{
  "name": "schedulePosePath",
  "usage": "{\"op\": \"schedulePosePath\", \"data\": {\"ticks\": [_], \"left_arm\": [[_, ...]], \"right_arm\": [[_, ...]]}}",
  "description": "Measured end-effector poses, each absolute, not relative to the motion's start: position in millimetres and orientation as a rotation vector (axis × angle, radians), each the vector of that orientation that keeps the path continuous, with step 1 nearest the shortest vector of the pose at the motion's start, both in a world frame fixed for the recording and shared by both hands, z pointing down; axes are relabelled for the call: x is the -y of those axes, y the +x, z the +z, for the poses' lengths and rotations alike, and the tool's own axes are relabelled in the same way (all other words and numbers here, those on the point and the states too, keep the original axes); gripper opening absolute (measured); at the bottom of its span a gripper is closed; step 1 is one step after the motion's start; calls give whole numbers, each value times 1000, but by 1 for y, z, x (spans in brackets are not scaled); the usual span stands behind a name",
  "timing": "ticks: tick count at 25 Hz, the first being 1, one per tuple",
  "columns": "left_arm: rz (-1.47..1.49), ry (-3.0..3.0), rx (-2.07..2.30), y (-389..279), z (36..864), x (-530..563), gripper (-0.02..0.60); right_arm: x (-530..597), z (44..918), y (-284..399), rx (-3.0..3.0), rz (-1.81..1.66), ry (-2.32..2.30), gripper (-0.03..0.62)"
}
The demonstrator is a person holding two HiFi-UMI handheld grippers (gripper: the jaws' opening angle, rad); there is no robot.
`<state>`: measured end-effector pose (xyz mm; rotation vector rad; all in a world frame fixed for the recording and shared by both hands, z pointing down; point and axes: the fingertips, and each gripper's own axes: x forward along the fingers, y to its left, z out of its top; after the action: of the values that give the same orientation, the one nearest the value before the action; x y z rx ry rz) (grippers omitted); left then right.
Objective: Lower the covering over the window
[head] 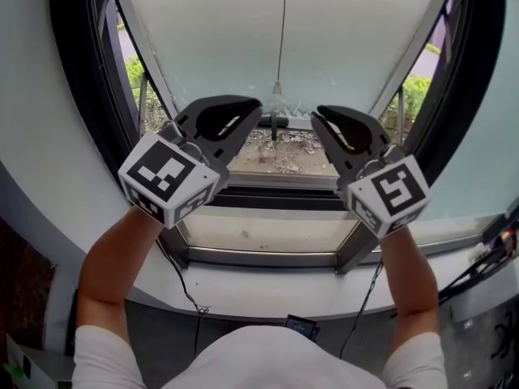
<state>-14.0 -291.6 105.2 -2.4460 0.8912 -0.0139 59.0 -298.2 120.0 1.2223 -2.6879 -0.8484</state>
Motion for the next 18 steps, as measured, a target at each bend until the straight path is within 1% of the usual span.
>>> {"op": "schedulePosePath", "data": {"ticks": [7,18], "left_arm": [[-19,-2349,-913,-18,72,302,22],[-124,-2215,-933,-21,42,318,23]], "right_arm": [[302,83,55,2644,-953,1232,57],[310,46,53,2526,-1071,1214,57]]}}
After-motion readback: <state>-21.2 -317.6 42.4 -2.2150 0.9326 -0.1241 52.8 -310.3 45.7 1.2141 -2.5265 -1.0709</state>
